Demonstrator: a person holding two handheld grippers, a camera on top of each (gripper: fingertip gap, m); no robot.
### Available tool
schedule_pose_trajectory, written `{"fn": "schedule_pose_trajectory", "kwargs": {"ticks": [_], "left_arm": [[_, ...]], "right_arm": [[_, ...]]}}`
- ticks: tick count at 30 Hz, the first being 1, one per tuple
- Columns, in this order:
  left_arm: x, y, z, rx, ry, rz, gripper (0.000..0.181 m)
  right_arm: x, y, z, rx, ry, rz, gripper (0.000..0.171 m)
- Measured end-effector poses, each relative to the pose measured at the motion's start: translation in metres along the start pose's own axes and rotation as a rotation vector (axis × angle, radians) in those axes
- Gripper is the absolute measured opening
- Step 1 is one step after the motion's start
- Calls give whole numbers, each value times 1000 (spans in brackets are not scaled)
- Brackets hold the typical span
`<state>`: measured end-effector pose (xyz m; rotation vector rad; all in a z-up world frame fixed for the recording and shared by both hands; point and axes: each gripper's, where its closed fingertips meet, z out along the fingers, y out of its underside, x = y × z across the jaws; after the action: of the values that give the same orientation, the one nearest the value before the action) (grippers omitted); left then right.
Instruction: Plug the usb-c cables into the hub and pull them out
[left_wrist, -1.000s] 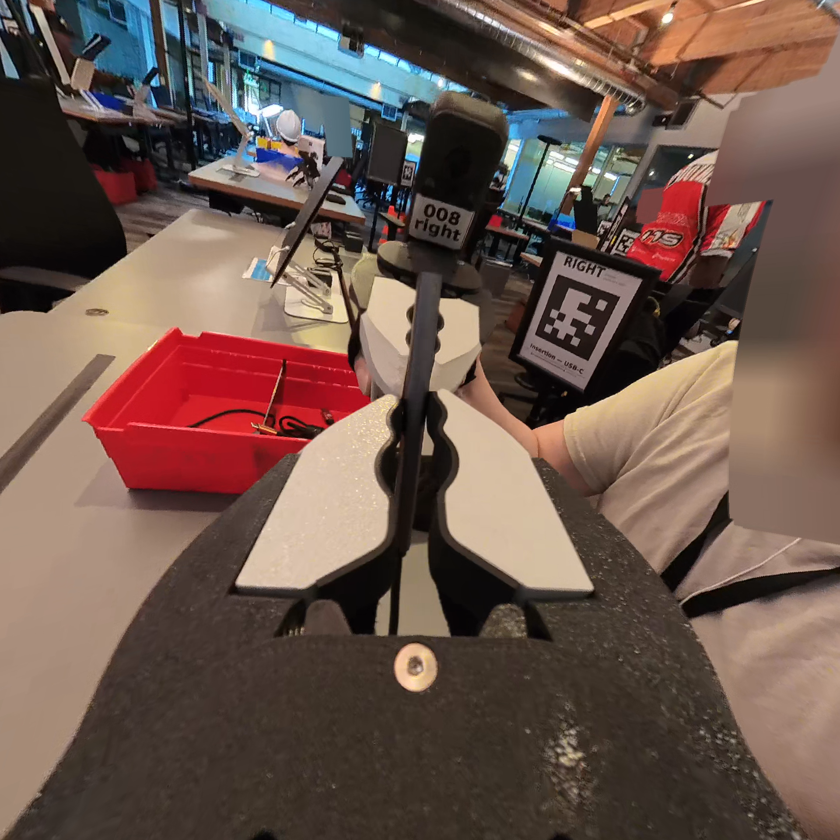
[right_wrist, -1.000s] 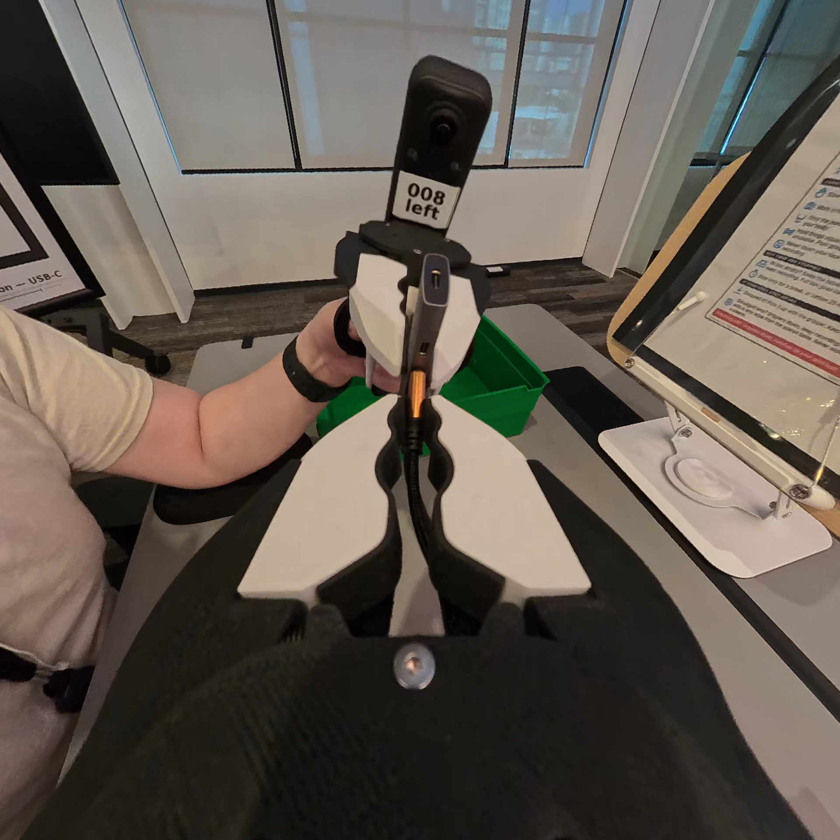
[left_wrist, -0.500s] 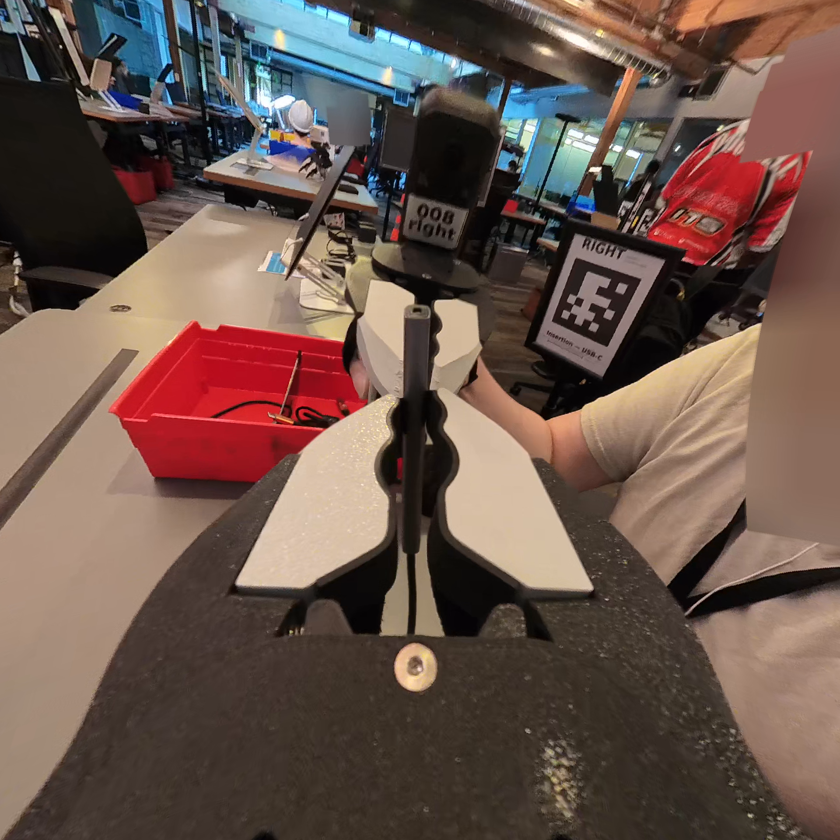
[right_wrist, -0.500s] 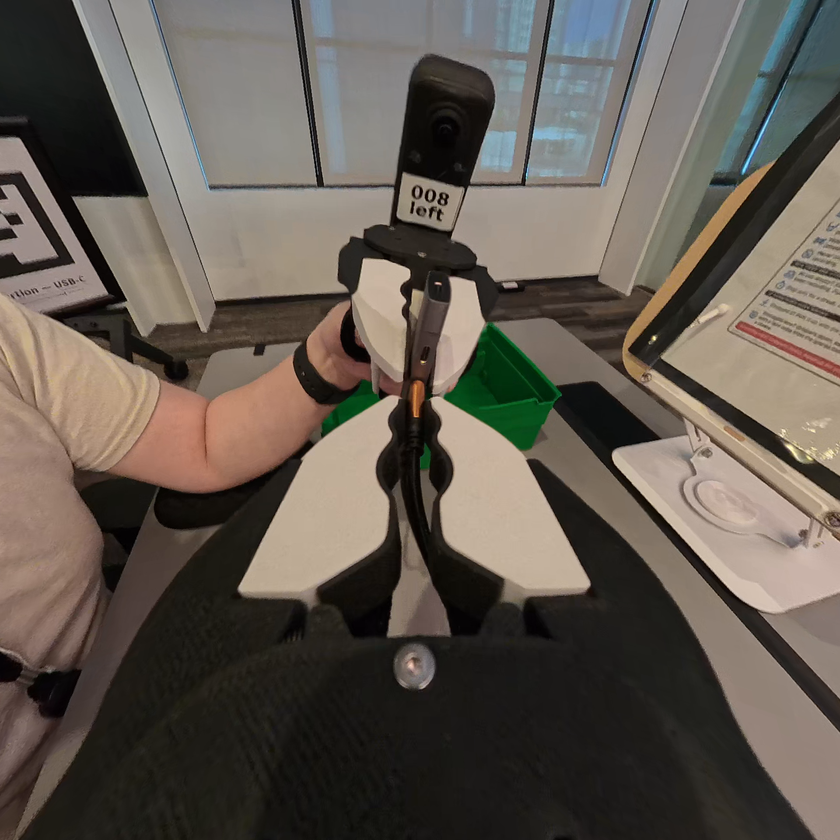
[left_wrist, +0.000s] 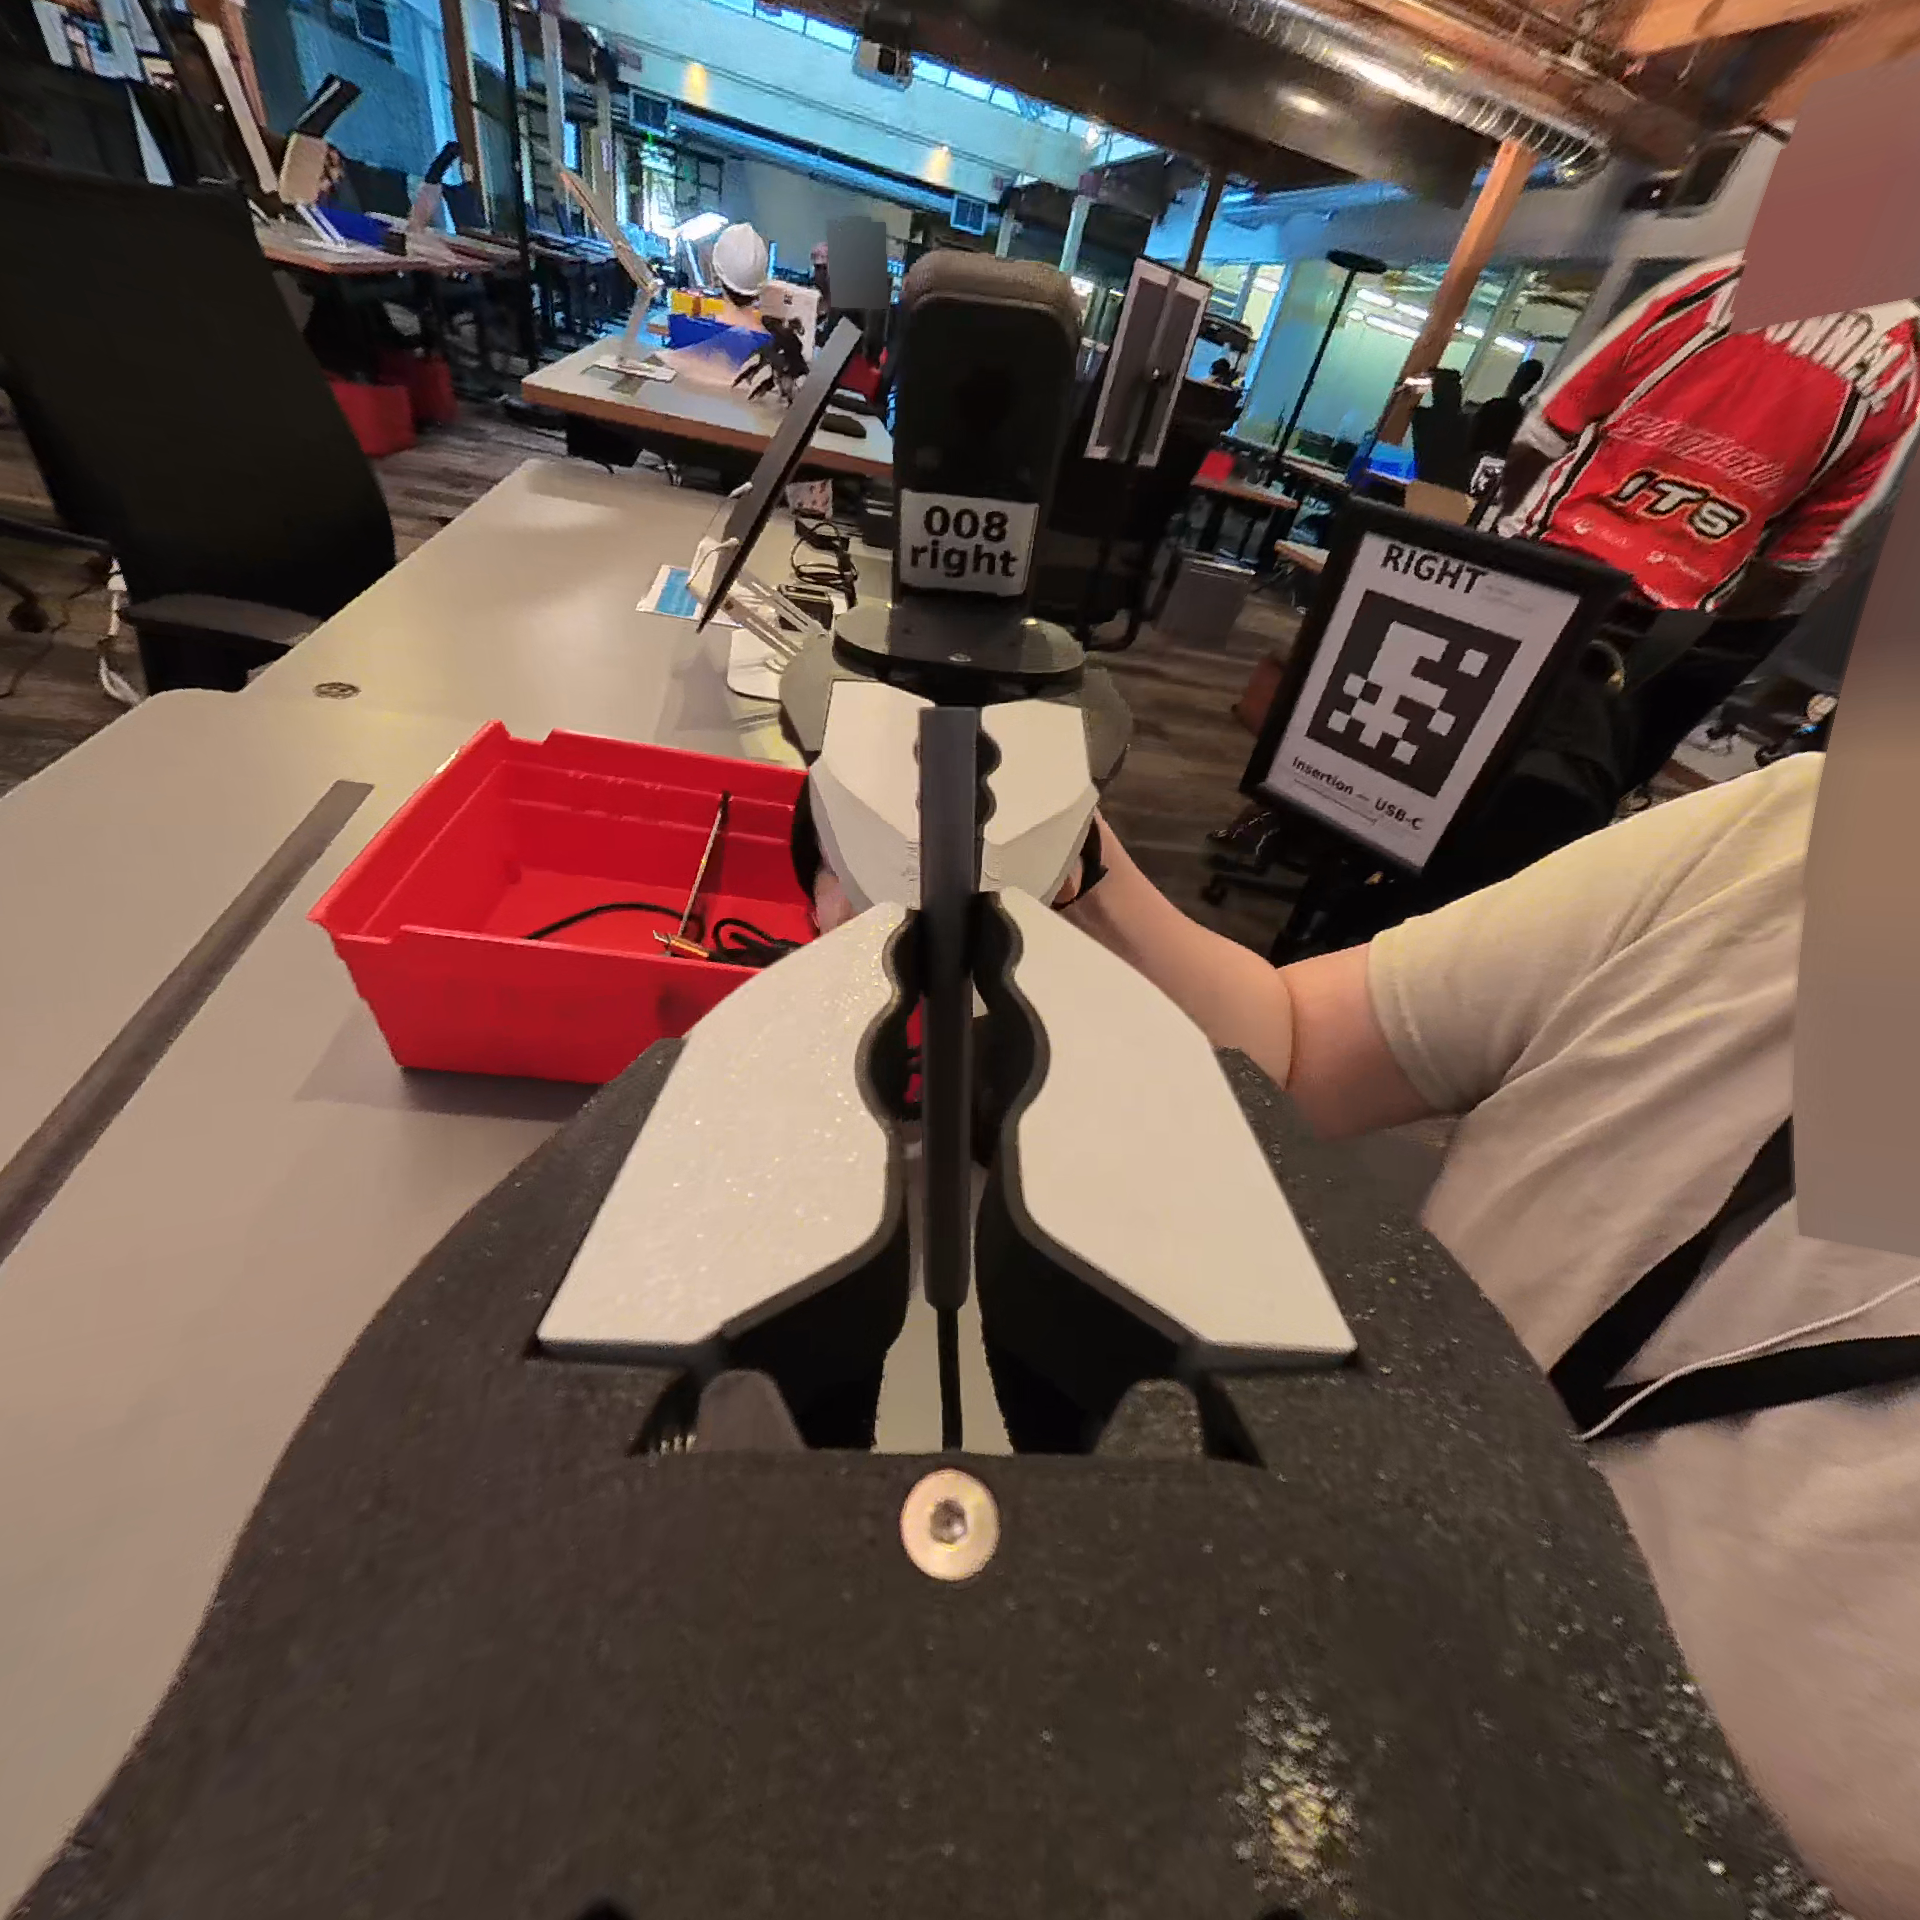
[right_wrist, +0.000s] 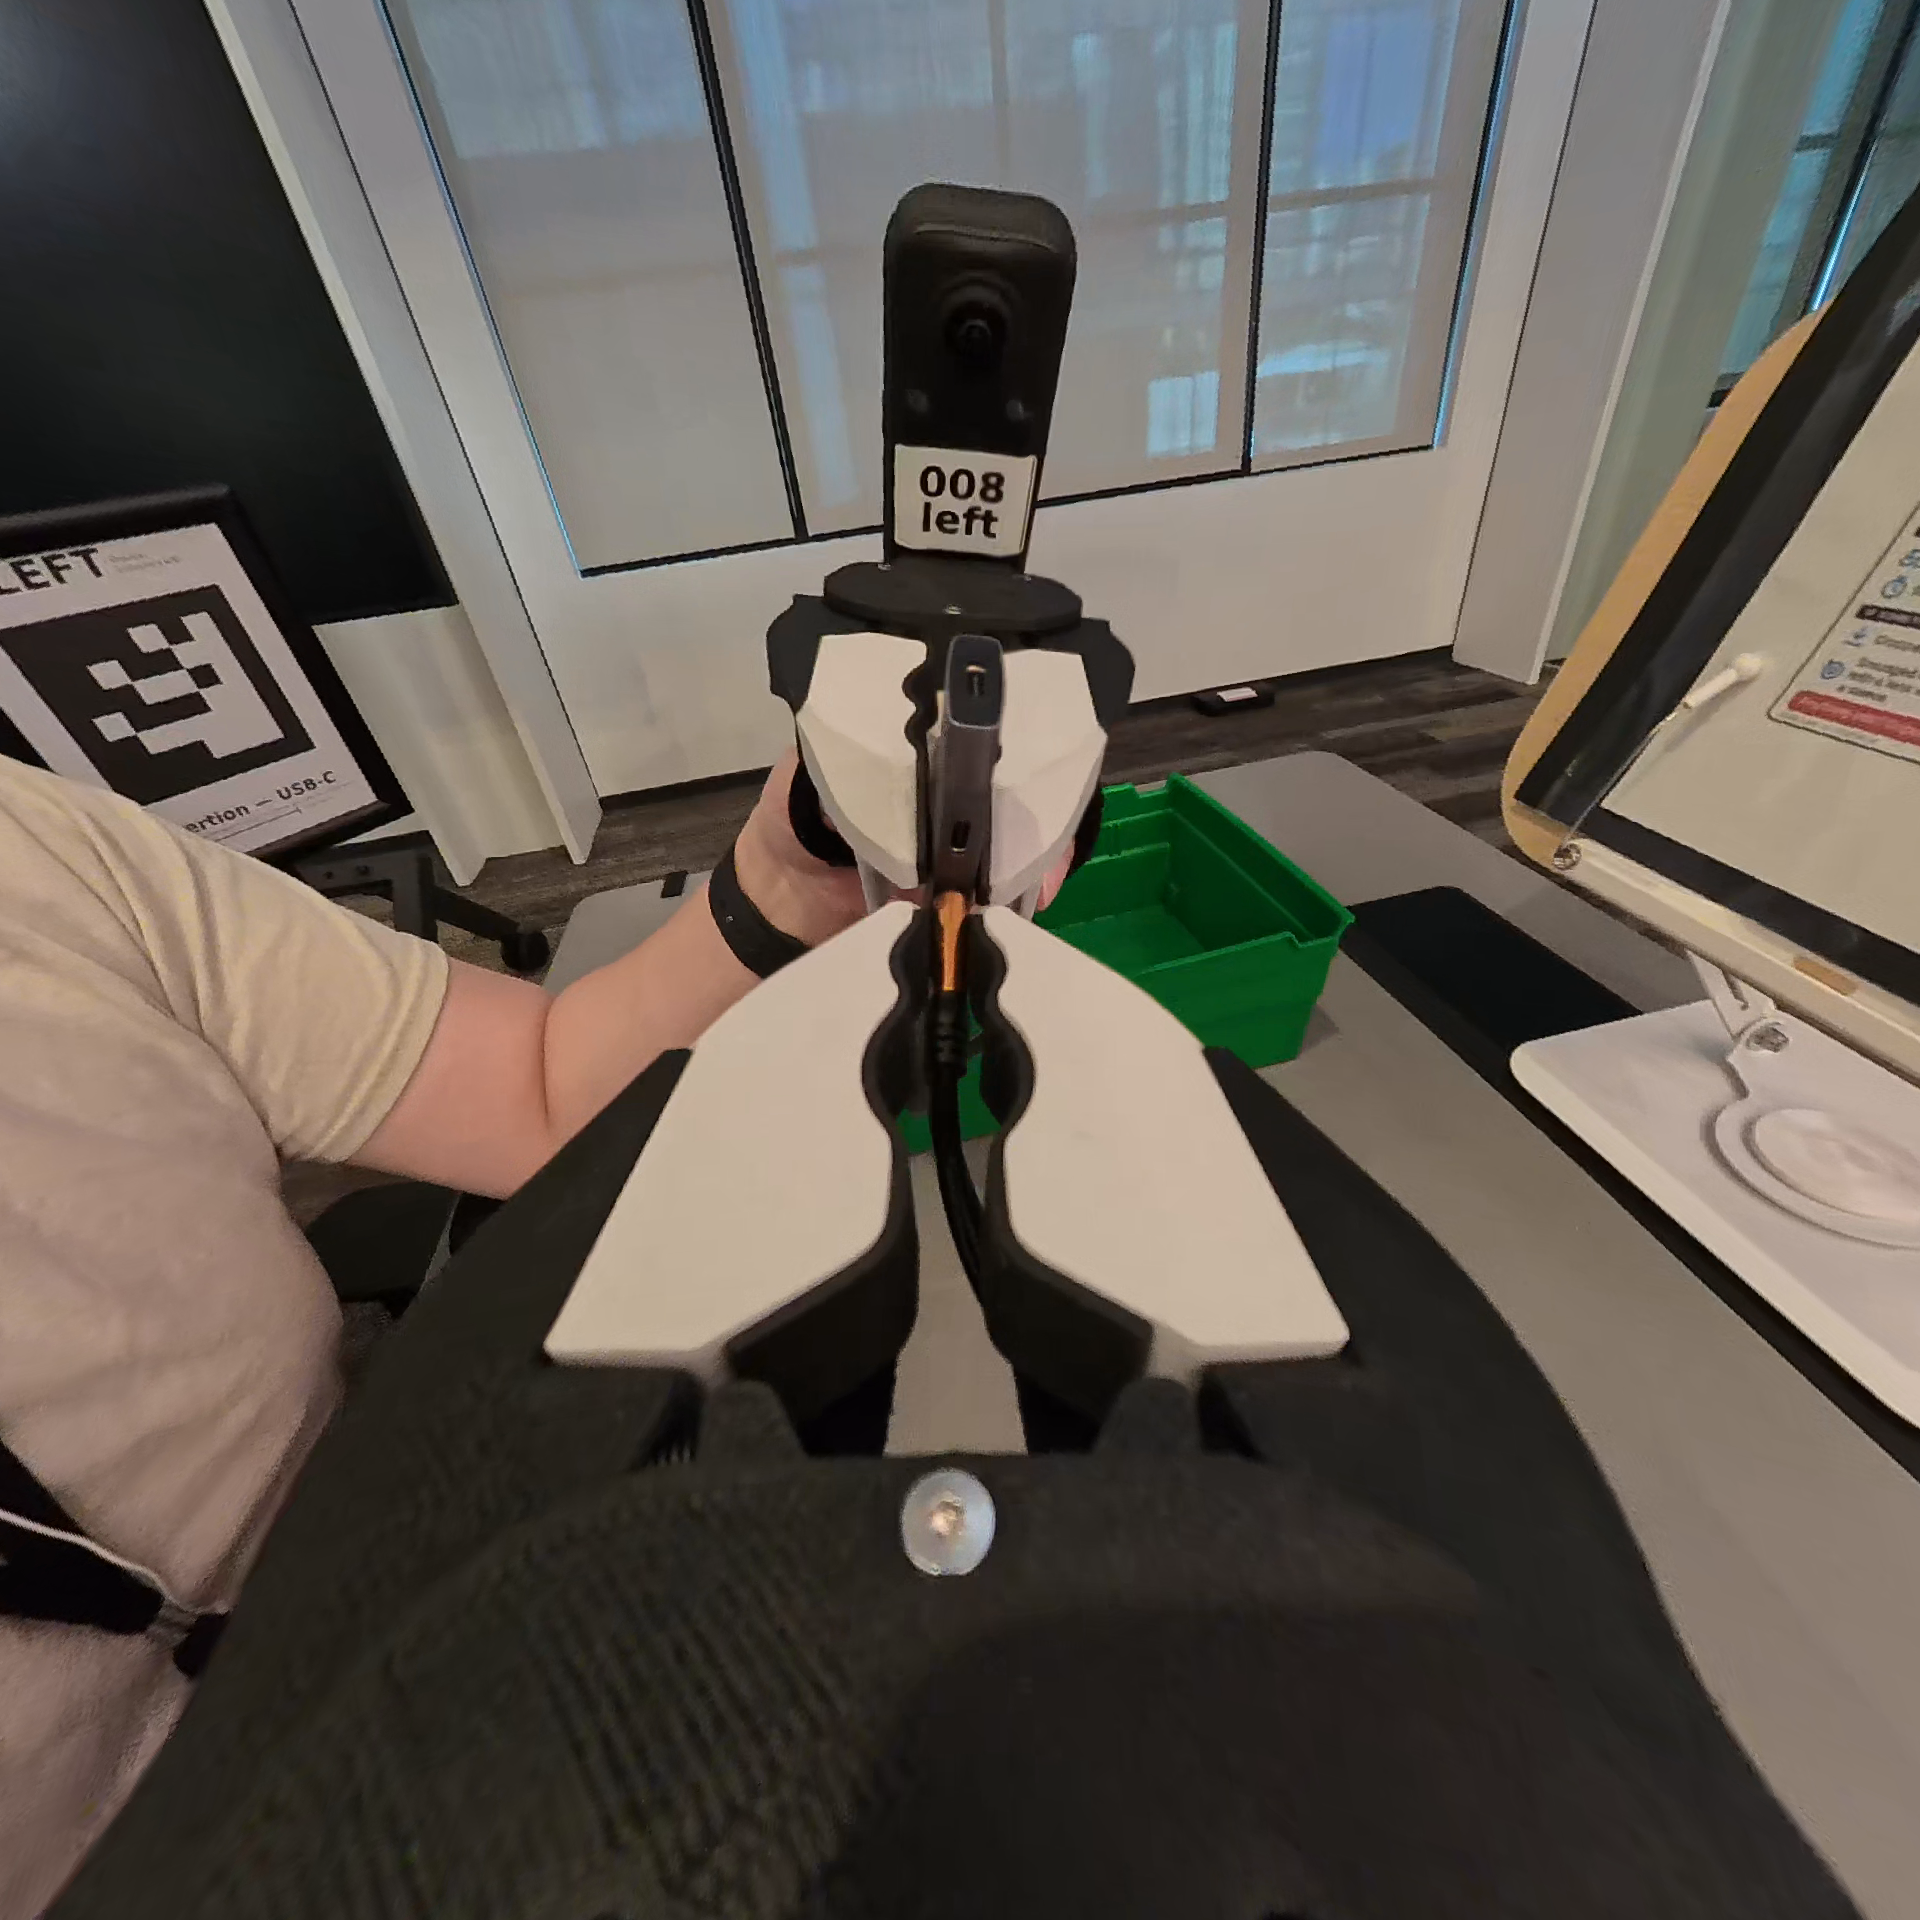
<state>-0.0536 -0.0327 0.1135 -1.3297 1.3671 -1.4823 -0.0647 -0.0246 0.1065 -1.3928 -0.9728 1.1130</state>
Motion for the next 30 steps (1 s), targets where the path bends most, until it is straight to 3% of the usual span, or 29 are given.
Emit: {"fn": "schedule_pose_trajectory", "kwargs": {"ticks": [11, 18, 30], "left_arm": [[-10, 6, 3, 3, 0, -68, 13], [-9, 6, 1, -45, -52, 21, 9], [-9, 9, 3, -76, -46, 5, 9]], "right_arm": [[7, 3, -3, -37, 69, -43, 7], [8, 4, -2, -26, 56, -33, 7], [8, 8, -5, -48, 50, -37, 8]]}}
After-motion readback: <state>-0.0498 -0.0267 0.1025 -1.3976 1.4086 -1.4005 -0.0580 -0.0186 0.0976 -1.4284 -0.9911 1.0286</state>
